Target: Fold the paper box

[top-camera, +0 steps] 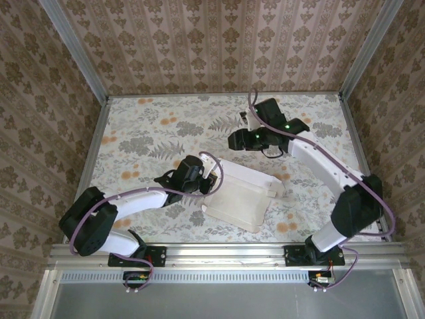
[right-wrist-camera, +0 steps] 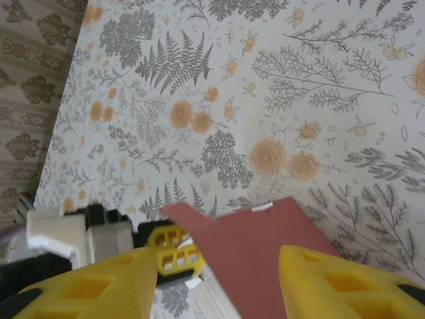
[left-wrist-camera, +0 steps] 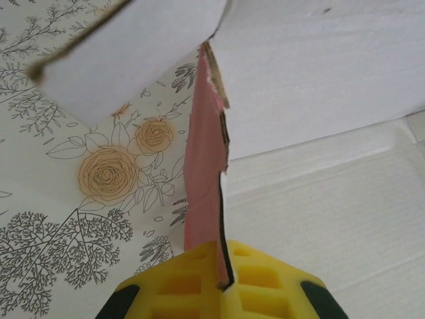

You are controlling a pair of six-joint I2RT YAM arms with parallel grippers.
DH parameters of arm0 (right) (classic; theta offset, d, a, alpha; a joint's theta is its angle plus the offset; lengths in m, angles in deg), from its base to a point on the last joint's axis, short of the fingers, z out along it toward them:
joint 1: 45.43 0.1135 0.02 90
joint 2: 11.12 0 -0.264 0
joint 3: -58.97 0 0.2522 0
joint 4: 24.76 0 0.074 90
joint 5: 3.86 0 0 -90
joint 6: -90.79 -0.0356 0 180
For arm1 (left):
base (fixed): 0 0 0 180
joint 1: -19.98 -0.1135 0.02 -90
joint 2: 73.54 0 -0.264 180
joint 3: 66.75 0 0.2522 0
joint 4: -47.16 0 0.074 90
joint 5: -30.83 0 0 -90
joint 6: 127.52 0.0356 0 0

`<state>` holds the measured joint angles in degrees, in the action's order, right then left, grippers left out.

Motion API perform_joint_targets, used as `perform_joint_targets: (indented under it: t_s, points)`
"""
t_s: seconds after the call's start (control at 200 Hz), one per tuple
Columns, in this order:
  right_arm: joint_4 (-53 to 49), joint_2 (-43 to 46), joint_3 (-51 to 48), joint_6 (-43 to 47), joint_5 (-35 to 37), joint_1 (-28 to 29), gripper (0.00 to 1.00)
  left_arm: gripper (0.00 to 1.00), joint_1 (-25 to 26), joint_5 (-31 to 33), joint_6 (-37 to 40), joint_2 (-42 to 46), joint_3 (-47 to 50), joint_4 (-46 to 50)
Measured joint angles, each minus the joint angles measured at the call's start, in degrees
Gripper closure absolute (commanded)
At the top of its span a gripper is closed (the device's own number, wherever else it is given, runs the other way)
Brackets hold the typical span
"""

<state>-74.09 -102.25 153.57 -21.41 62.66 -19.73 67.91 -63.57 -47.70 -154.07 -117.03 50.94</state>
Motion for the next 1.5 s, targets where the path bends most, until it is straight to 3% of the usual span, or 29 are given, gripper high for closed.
perform_joint_targets:
  t_s: [0.525,0.96,1.15,1.505]
  points:
    - [-2.6,-17.3,11.6,2.4,-6.8,0.0,0.31,0.98,-0.8,-1.7,0.2,-0.4,0.0,-1.0]
    - [-11.4,-21.3,16.5,8.9,-7.0,1.0,0.23,0.99,-0.8,-1.8,0.2,-0.8,0.0,-1.5]
    - [-13.2,-21.3,16.7,11.0,-6.8,1.9,0.22,0.99,-0.8,-1.9,0.2,-0.9,0.0,-1.6]
    - [-15.8,-21.3,16.7,13.0,-6.3,2.0,0.31,0.99,-0.8,-1.8,0.2,-0.9,0.0,-1.7]
